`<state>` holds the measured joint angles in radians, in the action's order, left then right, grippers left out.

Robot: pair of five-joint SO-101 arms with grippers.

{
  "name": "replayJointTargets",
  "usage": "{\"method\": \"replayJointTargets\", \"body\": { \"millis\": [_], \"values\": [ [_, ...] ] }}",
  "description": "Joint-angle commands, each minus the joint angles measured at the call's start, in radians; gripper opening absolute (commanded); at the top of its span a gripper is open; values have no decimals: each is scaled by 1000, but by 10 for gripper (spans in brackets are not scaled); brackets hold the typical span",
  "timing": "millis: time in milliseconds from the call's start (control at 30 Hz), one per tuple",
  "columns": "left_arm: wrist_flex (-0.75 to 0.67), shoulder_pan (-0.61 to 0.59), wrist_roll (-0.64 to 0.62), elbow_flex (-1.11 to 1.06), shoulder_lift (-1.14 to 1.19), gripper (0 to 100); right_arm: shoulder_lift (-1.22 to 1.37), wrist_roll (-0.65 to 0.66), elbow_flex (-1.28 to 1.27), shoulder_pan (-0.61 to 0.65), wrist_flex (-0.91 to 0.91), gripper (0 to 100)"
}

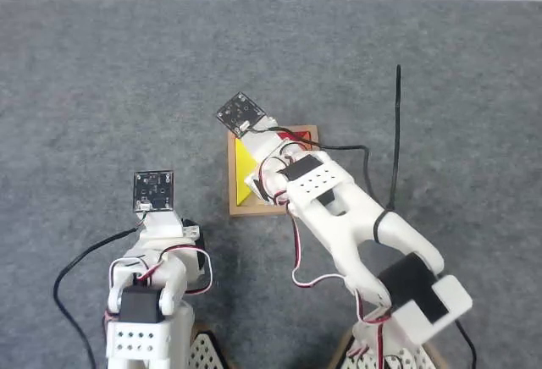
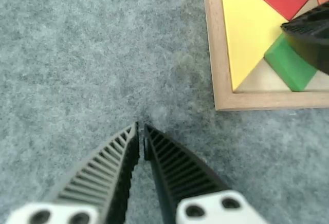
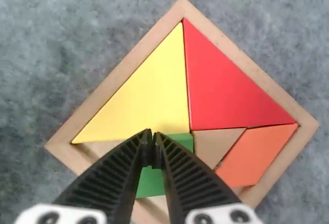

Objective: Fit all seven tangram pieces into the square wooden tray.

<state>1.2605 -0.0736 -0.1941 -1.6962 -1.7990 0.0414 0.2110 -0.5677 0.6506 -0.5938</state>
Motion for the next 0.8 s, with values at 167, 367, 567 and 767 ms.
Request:
{"method": "replayJointTargets", "body": {
  "millis": [167, 367, 567, 767],
  "values": [
    [2, -6, 11, 13, -20, 14, 59, 35, 26, -25, -5, 7],
    [2, -6, 11, 13, -20, 14, -105, 32, 21, -33, -47, 7],
    [2, -6, 11, 13, -20, 14, -455, 29, 12, -166, -341, 7],
    [2, -6, 11, 13, -20, 14, -578, 54, -107, -421, -483, 8]
  ]
}}
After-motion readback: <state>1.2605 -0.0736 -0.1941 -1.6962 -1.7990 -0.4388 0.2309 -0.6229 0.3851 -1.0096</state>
